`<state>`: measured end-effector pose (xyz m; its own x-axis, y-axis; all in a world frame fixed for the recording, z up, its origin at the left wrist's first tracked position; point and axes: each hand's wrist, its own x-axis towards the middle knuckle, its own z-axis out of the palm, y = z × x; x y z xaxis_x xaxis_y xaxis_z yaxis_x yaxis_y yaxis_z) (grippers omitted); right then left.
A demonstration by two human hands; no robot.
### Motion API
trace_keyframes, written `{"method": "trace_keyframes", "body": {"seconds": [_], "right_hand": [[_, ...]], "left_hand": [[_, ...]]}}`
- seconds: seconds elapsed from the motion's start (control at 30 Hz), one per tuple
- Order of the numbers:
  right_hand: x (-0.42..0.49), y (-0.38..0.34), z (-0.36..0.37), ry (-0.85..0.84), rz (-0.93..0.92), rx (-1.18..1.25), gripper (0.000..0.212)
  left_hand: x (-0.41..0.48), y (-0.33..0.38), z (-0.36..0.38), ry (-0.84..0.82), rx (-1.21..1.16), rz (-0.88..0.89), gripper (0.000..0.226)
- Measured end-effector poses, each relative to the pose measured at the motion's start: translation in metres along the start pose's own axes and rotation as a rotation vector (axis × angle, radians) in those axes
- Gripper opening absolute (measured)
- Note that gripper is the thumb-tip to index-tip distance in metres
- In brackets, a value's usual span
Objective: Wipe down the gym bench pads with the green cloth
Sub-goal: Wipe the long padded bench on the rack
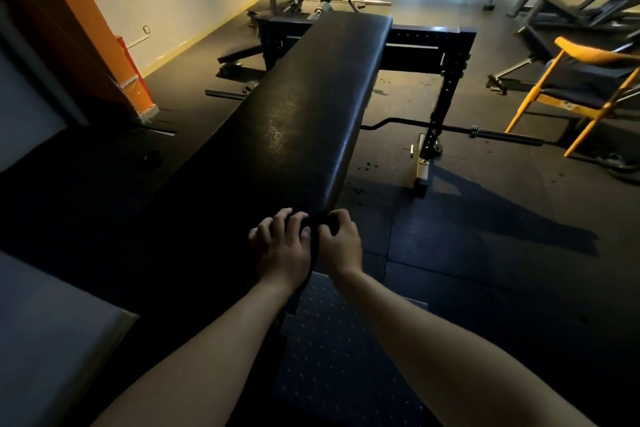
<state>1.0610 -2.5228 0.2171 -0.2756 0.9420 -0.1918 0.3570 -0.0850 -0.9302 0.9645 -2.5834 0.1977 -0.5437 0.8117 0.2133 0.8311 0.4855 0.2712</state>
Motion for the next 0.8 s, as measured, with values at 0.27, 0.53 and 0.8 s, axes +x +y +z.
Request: {"method": "trace_keyframes", "body": {"seconds": [0.27,0.53,0.8], "right_hand": [[0.006,-0.006,-0.016,0.01,0.001,0.067,0.015],[0.027,-0.014,0.005,0.059,0.021,-0.013,0.021],[0.012,-0.005,-0.014,-0.025,-0.064,-0.06,0.003]], "left_hand": [[-0.002,-0.001,-0.005,-0.036,-0.019,0.02,0.06],[-0.001,-0.004,-0.009,-0.085,0.011,0.042,0.044],[0.0,-0.002,-0.007,-0.04,0.008,0.051,0.068]]}}
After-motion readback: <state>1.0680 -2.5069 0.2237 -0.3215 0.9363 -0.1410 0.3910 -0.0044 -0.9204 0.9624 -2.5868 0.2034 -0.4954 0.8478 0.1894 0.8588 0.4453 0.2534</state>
